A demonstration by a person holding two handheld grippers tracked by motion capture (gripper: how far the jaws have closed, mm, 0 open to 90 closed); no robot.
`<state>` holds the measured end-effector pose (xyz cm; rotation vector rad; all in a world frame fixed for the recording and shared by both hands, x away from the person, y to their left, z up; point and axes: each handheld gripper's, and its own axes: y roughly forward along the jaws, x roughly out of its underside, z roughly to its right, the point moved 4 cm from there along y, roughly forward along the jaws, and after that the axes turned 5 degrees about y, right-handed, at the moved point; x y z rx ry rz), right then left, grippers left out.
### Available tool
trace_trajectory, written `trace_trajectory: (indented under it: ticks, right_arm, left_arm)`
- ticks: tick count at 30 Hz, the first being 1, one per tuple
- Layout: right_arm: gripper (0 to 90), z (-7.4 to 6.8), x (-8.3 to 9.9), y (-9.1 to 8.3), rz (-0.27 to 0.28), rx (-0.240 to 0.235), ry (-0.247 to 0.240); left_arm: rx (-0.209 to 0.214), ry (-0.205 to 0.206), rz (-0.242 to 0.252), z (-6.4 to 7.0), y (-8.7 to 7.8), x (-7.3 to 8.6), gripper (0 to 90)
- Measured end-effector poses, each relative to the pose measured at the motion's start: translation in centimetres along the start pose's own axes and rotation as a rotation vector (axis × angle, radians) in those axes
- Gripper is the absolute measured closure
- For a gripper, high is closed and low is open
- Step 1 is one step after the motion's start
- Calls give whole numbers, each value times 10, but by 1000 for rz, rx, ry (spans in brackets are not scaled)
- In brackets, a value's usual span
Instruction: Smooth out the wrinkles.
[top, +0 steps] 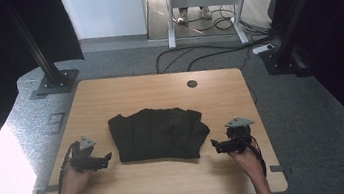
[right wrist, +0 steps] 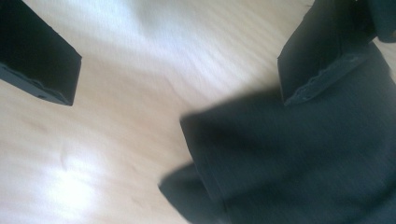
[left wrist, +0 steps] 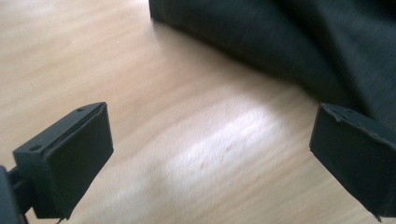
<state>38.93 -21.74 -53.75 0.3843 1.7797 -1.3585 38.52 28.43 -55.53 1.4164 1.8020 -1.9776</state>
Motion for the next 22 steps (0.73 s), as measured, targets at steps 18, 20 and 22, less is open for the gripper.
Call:
trace_trajectory:
  ticks: [18,20,22]
  right_arm:
    - [0,16,49,14,-68,37,52]
    - [0,16,49,14,-67,37,52]
    - [0,16,49,14,-67,38,53]
  left_arm:
    - [68,-59,-39,0,11,21,0]
    - [68,-59,-39,0,11,21,0]
    - [67,-59,-39,0,11,21,0]
